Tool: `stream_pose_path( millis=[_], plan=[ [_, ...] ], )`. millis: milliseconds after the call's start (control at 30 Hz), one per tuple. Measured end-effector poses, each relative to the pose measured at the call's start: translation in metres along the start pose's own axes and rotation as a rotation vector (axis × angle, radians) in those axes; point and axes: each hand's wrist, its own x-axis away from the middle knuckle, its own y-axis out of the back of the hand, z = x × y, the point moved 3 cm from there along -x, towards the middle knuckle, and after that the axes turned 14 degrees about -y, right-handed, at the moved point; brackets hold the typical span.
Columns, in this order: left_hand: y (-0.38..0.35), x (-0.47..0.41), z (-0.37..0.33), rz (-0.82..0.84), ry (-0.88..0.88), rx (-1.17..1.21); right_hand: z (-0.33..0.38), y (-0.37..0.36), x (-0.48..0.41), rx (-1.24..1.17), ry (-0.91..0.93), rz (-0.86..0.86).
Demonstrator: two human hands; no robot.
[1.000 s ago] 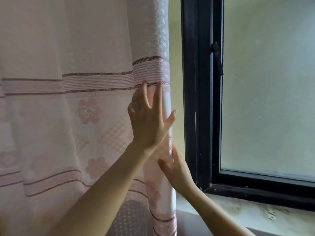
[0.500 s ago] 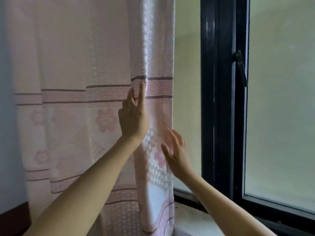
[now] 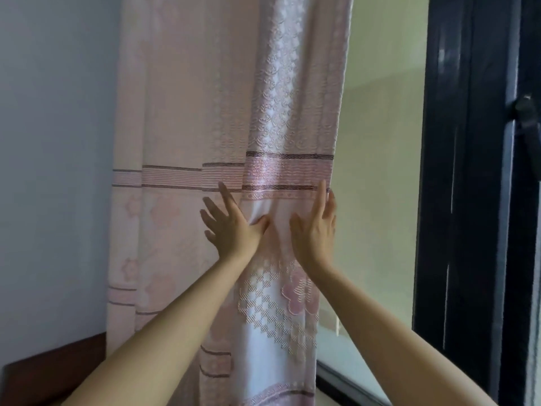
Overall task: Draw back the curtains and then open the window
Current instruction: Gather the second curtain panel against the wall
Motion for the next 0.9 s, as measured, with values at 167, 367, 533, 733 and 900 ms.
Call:
stream_pose_path(
  millis=[167,367,533,733,900],
  plan=[
    [-0.009,-0.015,0.028,0.035,0.266,0.202,-0.013,-0.030,-0.005,-0.137,0.000,0.062],
    [-0.007,-0.033,0.049,-0.105,0.292,0.346,-0.016,-0.076,-0.013,-0.111,0.046,0.157],
    [0.000,-0.060,0.085,-0.074,0.252,0.109,-0.007,-0.111,-0.032,-0.214,-0.056,0.099],
    [-0.001,-0.092,0.132,-0.053,0.137,0.457,0.016,-0.169,-0.037,-0.417,-0.069,0.081],
    [0.028,-0.127,0.167,-0.193,0.005,0.285,0.041,-0.235,-0.045,-0.390,-0.065,0.114]
  ],
)
